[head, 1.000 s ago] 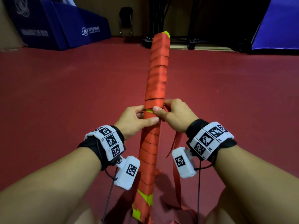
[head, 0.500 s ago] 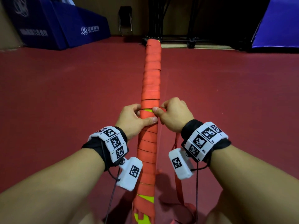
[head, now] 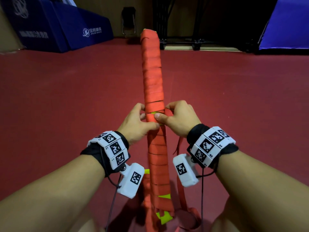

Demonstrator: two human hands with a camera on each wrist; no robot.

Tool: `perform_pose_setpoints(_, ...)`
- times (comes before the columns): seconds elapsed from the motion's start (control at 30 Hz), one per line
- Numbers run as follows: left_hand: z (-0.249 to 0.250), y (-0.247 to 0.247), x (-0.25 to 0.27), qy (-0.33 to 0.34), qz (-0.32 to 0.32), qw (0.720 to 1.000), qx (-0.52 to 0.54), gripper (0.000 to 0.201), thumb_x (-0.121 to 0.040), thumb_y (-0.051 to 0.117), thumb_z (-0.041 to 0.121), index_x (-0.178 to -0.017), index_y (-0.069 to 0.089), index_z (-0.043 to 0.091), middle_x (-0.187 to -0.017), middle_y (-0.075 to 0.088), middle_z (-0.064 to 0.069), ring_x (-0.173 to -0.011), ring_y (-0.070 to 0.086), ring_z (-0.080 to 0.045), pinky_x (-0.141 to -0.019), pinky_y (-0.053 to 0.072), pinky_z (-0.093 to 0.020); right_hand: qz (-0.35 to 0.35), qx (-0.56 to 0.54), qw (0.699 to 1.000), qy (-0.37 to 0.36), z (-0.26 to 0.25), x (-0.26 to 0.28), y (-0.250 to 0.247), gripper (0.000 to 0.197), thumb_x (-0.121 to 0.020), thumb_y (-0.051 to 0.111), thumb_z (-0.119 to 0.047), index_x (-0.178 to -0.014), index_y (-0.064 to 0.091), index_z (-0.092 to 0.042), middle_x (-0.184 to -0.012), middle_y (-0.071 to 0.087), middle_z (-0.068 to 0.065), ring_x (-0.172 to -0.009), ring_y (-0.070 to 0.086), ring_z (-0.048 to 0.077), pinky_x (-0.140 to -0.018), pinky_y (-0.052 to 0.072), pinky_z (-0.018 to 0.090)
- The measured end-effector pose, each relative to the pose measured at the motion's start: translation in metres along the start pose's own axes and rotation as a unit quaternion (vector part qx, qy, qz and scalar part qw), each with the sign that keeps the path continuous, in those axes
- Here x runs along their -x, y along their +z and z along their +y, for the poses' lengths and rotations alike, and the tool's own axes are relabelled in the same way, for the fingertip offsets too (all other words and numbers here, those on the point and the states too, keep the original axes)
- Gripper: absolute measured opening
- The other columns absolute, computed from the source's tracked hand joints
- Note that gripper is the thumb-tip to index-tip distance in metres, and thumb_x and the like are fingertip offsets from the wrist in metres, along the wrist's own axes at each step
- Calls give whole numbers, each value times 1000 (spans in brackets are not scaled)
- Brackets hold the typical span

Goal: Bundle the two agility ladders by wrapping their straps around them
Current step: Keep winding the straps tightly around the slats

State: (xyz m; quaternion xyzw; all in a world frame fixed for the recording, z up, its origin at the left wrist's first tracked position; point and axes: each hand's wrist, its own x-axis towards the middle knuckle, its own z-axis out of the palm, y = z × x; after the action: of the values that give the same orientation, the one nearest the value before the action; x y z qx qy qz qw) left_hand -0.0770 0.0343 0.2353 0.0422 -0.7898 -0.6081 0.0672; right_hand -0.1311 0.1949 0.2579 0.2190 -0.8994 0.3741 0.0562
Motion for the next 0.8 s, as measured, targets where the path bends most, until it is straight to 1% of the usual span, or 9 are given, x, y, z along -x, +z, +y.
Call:
perform_pose_setpoints(0.07,-2,0,-2,-1,0,1000,-2,52,-71,84,6,-105,47,19,-107,73,-8,-82,69,-16,-62,52,-30,-1,-1,1000,5,-1,1,-1,40,-86,72,-45,-96,69,-7,-76,46,-2,-77,39,19,-47,26,11)
perform_pose_setpoints(0.13,-5,1,-3,7,20,1000,-8,48,-76,83,0,-102,47,19,-110,73,-10,-82,69,-15,-60,49,-25,-4,8,1000,15,-3,4,-1,34,-87,70,-45,-90,67,-11,-72,48,-3,-77,44,21,-52,29,20)
perform_pose_setpoints(0.2,-6,2,-3,19,32,999,-5,50,-71,87,5,-99,47,19,-106,74,-10,-80,69,-14,-59,49,-23,-13,8,999,29,-6,5,0,39,-86,68,-49,-77,60,-12,-68,50,-2,-76,49,24,-62,32,28)
perform_pose_setpoints(0.27,-6,2,-1,27,30,999,0,52,-70,90,9,-97,47,18,-103,75,-11,-75,69,-14,-56,49,-23,-21,-8,999,45,-8,6,3,53,-78,65,-64,-66,54,-14,-67,58,4,-72,57,29,-60,36,32)
perform_pose_setpoints(0.4,-3,1,3,42,14,999,6,65,-44,87,35,-92,46,19,-89,74,-1,-71,70,-19,-61,57,-36,-25,18,999,45,-10,6,10,77,-52,47,-90,-74,60,-17,-78,67,9,-78,65,30,-65,52,37)
perform_pose_setpoints(0.53,1,-1,4,53,-9,999,6,67,-46,89,25,-94,43,17,-98,73,-8,-72,68,-7,-66,57,-33,-24,9,999,29,-13,7,10,54,-76,61,-72,-80,62,-18,-79,67,7,-84,65,30,-72,53,39)
perform_pose_setpoints(0.67,0,-4,3,32,-51,997,42,69,-48,91,21,-95,40,19,-97,76,-15,-83,72,-25,-78,62,-46,-37,-9,999,16,-14,9,1,39,-91,62,-53,-69,55,-21,-65,56,-2,-70,56,23,-55,36,28)
perform_pose_setpoints(0.73,-4,-6,0,23,-63,996,60,64,-61,91,4,-99,42,18,-90,76,-7,-82,72,-20,-78,61,-40,-41,-23,999,6,-11,8,-4,37,-94,60,-48,-70,57,-20,-65,57,-2,-64,54,18,-49,33,20)
perform_pose_setpoints(0.8,-5,-5,-1,9,-63,994,84,53,-76,80,-11,-106,45,15,-90,75,-3,-80,72,-12,-78,59,-33,-44,-39,998,-10,-7,6,-5,38,-95,58,-47,-77,64,-14,-70,65,4,-66,59,20,-56,40,25)
